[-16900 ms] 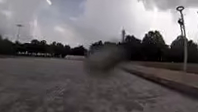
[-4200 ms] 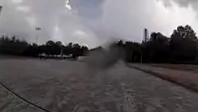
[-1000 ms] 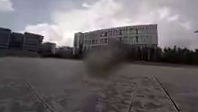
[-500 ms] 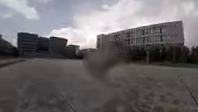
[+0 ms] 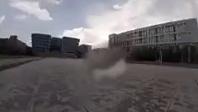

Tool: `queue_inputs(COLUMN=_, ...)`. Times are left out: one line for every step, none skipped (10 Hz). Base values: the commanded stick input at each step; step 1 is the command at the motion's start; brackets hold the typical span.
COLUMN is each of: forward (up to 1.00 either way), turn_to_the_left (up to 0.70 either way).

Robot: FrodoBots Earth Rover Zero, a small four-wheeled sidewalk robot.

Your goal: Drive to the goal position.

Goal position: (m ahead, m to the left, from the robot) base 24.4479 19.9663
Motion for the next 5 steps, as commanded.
queue_inputs(forward=0.7, turn_to_the_left=0.0)
queue_inputs(forward=0.7, turn_to_the_left=0.0)
queue_inputs(forward=0.7, turn_to_the_left=0.03)
queue_inputs(forward=0.7, turn_to_the_left=0.33)
queue_inputs(forward=0.7, turn_to_the_left=0.35)
